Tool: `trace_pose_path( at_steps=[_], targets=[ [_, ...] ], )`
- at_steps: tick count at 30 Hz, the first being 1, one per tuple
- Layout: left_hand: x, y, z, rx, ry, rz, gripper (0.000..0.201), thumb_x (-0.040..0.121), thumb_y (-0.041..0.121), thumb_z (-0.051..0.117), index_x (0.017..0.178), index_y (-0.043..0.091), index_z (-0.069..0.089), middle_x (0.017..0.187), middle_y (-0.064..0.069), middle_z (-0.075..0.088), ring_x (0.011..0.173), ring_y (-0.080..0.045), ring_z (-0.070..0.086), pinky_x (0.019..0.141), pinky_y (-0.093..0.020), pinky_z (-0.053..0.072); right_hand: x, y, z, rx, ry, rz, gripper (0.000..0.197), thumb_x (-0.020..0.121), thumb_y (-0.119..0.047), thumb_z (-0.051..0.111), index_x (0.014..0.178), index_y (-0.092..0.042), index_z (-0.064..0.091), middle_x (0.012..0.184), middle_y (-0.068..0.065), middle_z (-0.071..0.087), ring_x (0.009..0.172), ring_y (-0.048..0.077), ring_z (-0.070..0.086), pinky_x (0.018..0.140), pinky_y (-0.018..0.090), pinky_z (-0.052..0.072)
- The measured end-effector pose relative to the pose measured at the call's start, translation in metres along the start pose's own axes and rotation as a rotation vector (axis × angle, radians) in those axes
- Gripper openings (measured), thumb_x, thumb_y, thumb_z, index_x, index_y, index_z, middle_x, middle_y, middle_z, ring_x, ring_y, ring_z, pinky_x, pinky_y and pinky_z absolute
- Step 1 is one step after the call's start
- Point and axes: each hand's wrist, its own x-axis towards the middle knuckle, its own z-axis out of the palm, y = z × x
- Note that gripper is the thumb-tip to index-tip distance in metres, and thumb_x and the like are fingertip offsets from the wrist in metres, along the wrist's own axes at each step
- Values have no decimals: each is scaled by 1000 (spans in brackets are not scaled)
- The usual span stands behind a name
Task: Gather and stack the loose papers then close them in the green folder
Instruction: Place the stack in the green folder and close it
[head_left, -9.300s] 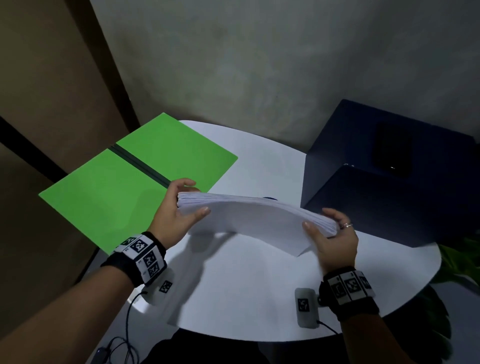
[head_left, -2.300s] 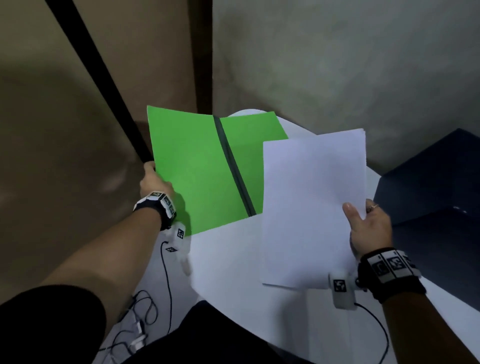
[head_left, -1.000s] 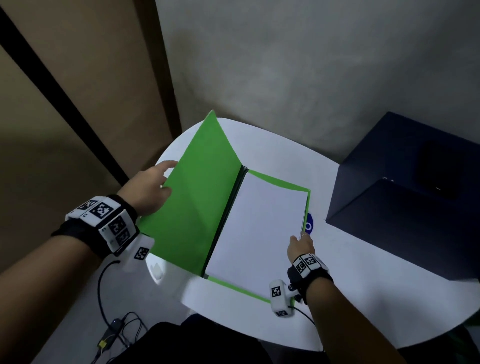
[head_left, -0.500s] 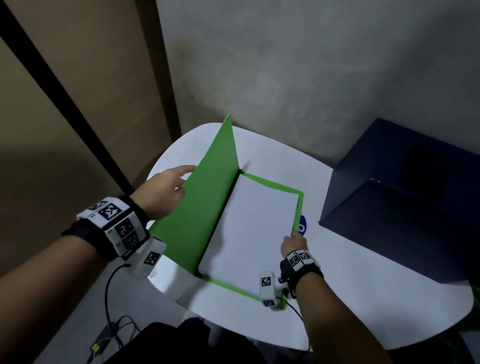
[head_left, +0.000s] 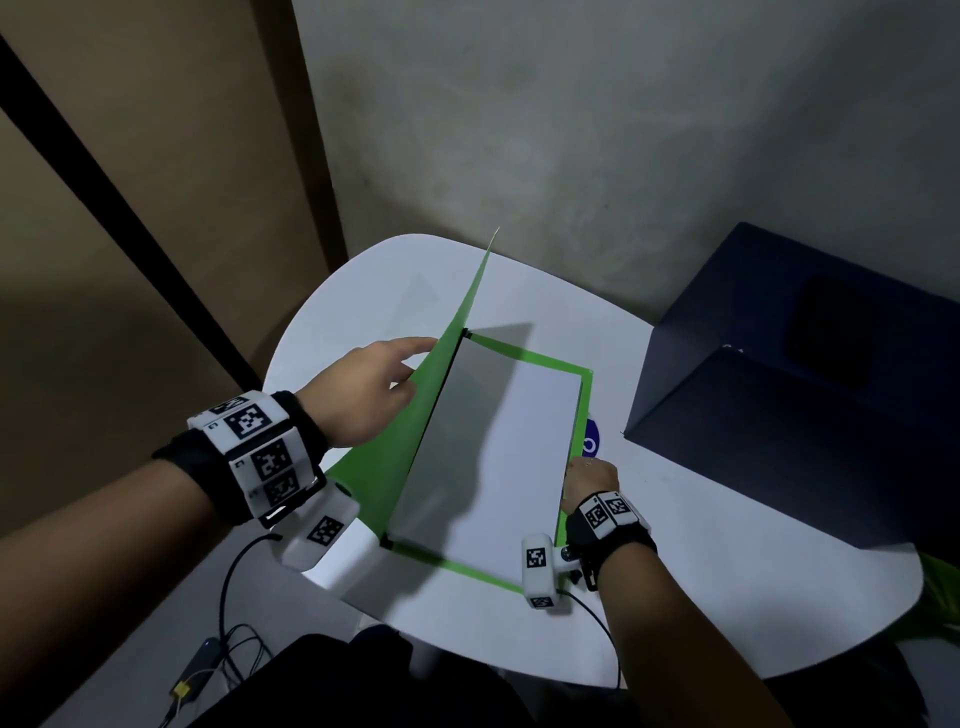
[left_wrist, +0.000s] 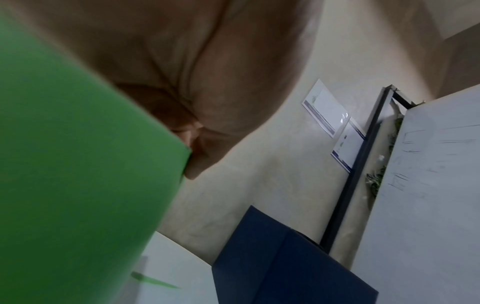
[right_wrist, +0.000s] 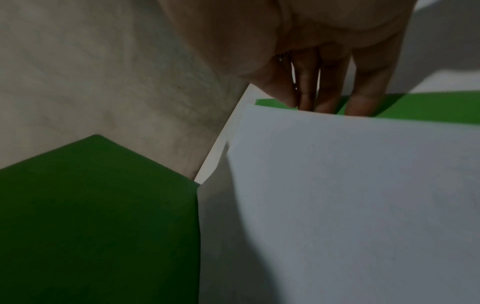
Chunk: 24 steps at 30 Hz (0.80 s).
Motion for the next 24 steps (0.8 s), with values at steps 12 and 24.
trace_pose_path(
  at_steps=[12, 24],
  targets=[
    [9, -14, 93, -16, -481, 68, 51, 99, 43, 46, 145, 50, 26, 151, 2, 43, 126, -20, 53, 106, -39, 43, -21, 21, -51, 339, -390, 87, 56, 99, -58, 32, 127, -16, 56, 123, 9, 64, 116, 31, 59, 101, 56, 44],
    [73, -73, 154, -99, 39, -588, 37, 94, 13, 53, 128, 4, 44, 130, -22, 50, 105, -37, 56, 88, -42, 45, -26, 46, -9, -673, -94, -311, 59, 85, -24, 73, 135, -3, 50, 130, 9, 49, 100, 23, 63, 94, 32, 54]
  ],
)
